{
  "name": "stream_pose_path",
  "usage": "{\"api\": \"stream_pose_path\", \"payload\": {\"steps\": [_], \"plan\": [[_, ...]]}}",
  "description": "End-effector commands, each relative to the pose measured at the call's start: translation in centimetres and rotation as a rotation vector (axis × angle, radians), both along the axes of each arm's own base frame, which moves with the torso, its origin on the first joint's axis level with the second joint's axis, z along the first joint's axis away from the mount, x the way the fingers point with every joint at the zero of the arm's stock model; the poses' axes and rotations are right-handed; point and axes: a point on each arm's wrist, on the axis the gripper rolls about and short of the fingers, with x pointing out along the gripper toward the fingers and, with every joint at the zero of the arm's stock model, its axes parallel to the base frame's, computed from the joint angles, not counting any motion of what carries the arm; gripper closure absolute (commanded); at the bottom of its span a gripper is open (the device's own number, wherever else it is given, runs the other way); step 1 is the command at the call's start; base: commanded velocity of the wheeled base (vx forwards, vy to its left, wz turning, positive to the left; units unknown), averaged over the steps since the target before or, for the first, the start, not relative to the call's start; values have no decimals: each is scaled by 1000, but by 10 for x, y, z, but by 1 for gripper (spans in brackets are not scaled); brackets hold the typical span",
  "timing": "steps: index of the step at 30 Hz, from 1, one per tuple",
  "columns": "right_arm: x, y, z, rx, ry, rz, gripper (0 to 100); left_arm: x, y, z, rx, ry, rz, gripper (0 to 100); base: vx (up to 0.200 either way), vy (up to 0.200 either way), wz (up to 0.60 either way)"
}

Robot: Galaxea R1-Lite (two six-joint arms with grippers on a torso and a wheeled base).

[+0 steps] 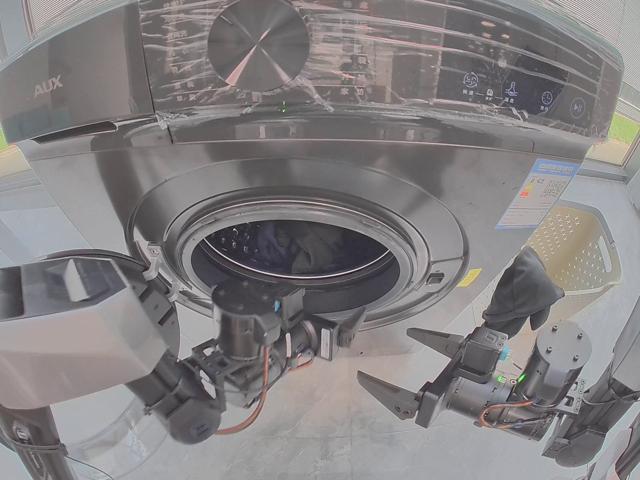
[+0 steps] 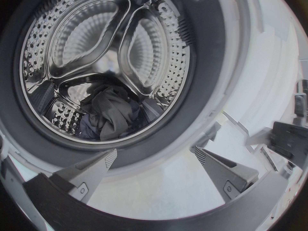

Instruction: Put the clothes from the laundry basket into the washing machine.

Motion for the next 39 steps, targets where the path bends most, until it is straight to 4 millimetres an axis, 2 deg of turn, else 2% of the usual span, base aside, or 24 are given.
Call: {"api": "stream_pose_path", "payload": {"steps": [1, 5, 9, 17, 24, 29, 39], "plan": [[-28, -33, 18, 37, -28, -44, 0, -108, 55, 43, -61, -73, -124, 0, 0, 0, 0], [-41, -51, 25, 53, -45, -77, 0, -126, 80, 48, -79, -96, -115, 0, -150, 0, 0], [-42, -65, 32, 78, -70, -128, 0, -140, 96, 50, -96, -117, -110, 0, -200, 0, 0], [-38, -89, 40, 100, -105, -256, 0, -158, 119, 59, -120, -175, -100, 0, -200, 0, 0], [-32, -104, 41, 92, -106, -354, 0, -165, 126, 63, -133, -195, -95, 0, -200, 0, 0], [-47, -123, 49, 78, -117, -417, 0, -173, 134, 66, -106, -209, -100, 0, -200, 0, 0], [-89, -157, 48, 29, -107, -567, 0, -191, 155, 70, -97, -205, -74, 0, 0, -20, 0]]}}
